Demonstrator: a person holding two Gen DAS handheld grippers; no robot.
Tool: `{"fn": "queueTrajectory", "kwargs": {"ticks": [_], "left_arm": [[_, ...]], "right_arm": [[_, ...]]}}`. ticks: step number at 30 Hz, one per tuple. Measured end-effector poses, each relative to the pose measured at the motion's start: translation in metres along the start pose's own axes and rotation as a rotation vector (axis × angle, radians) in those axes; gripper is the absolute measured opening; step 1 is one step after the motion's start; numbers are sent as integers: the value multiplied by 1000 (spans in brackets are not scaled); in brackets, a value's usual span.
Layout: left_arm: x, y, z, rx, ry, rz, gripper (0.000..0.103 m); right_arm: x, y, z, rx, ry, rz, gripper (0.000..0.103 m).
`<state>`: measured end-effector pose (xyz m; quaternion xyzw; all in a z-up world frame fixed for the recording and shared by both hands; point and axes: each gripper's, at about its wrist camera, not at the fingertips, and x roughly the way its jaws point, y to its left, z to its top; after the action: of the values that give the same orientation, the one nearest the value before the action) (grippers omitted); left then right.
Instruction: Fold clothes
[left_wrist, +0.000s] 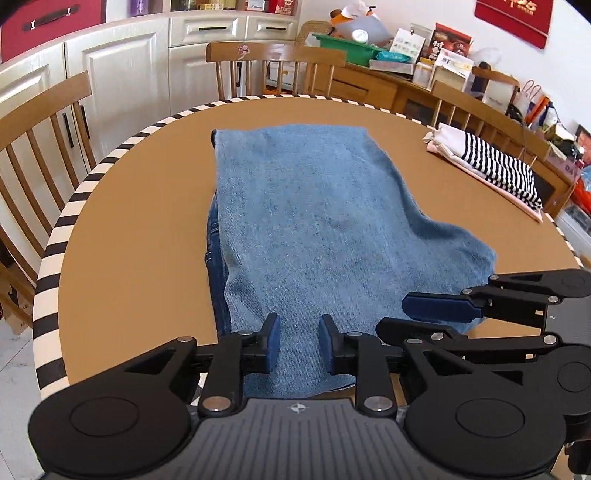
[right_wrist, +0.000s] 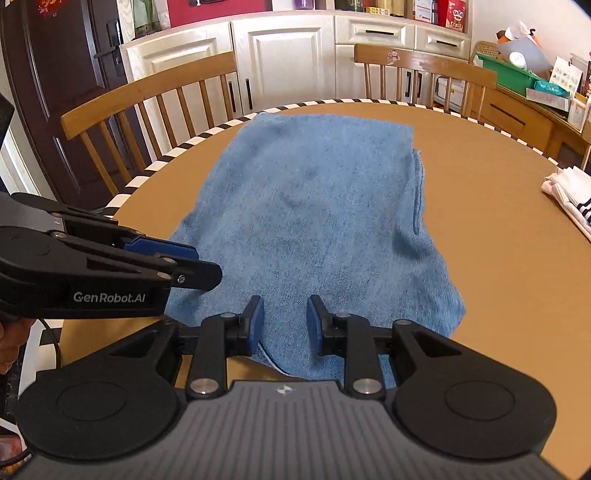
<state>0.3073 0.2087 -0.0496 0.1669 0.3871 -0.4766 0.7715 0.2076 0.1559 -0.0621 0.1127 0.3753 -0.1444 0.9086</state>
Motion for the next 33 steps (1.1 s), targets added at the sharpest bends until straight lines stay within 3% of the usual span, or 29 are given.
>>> {"fn": "queueTrajectory", "kwargs": {"ticks": [3,6,9,10,13,16,18,21,26,33], "left_arm": [[-7,1,3,7,5,0,27],[-20,7,1,-6,-14,-18,26],[-20,18,-7,-37,-14,53,36],[-18,23,-9,-68,-6,46,38],[-11,35,-14,-126,12,5,39],[-4,42,-12,-167,39,-11,43],[-2,47,-13,-195,46,-20,46],[-3,45,-13,-163,43,-7,47],[-2,47,-8,-151,62,-3,48],[-27,50,25,-5,60,-5,47]], "right_arm": [[-8,-1,5,4,-1,-16,29],[-31,-11,3,5,-61,-80,43],[-36,-32,-4,52,-42,-124,40],[-32,-39,-8,93,-19,-118,34],[-22,-50,-20,189,9,-101,33],[-19,-52,-24,242,9,-102,35],[-19,-53,-27,248,14,-111,43],[-17,-63,-30,312,22,-87,47],[-19,-62,-30,294,24,-104,50],[-53,-65,-22,329,-9,-130,52]]}}
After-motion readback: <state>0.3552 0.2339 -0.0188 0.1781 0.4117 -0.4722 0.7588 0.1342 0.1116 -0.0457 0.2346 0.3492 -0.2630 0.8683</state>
